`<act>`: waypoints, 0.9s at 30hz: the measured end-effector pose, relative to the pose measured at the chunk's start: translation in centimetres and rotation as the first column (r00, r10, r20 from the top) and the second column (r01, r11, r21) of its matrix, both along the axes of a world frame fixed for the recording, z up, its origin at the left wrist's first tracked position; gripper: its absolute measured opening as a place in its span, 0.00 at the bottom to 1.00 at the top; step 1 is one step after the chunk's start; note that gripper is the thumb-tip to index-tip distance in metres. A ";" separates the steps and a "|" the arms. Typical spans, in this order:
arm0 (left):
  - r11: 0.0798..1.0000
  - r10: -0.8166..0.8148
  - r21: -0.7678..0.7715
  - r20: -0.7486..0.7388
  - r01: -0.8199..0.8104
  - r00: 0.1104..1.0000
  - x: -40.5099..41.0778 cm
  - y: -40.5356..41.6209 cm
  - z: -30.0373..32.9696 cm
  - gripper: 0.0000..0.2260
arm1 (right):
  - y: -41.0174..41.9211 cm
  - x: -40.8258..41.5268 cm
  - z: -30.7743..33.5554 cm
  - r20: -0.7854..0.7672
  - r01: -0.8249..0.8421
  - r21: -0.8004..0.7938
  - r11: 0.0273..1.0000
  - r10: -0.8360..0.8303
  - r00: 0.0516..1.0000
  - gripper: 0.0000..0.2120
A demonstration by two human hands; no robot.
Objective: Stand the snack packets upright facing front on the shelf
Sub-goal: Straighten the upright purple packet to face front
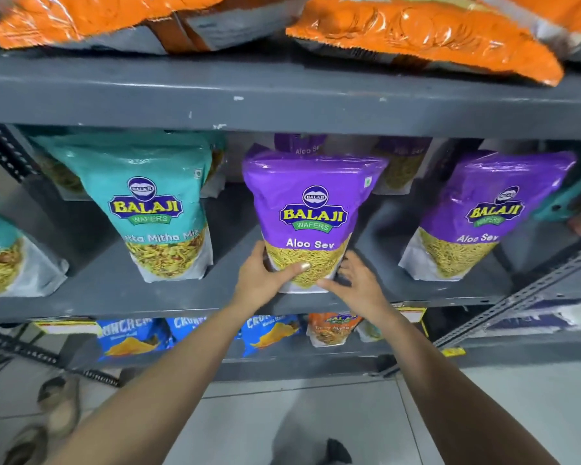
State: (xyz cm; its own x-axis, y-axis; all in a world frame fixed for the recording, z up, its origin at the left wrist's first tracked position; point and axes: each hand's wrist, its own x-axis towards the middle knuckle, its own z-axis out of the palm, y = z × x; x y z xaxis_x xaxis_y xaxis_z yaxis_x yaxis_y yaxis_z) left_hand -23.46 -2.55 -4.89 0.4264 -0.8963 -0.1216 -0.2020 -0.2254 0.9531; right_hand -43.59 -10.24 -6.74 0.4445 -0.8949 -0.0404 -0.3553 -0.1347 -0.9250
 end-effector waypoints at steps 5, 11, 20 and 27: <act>0.999 -0.032 0.020 0.016 0.032 0.999 0.2 -0.1 0.5 0.33 | 0.5 0.1 0.0 0.024 0.058 0.024 0.998 -0.059 0.998 0.26; 0.999 -0.029 0.017 -0.001 0.029 1.000 0.4 -0.5 0.9 0.32 | 0.1 0.3 -0.4 0.049 0.046 0.013 0.999 -0.047 0.998 0.21; 0.999 -0.034 0.015 0.001 0.034 0.999 0.5 -1.0 1.0 0.33 | -0.5 0.6 -0.7 0.025 0.025 0.022 0.999 -0.025 0.999 0.24; 0.999 0.024 -0.036 -0.055 -0.026 0.998 0.8 1.1 0.1 0.39 | 1.3 0.9 0.1 0.145 0.155 0.010 0.988 -0.154 0.977 0.31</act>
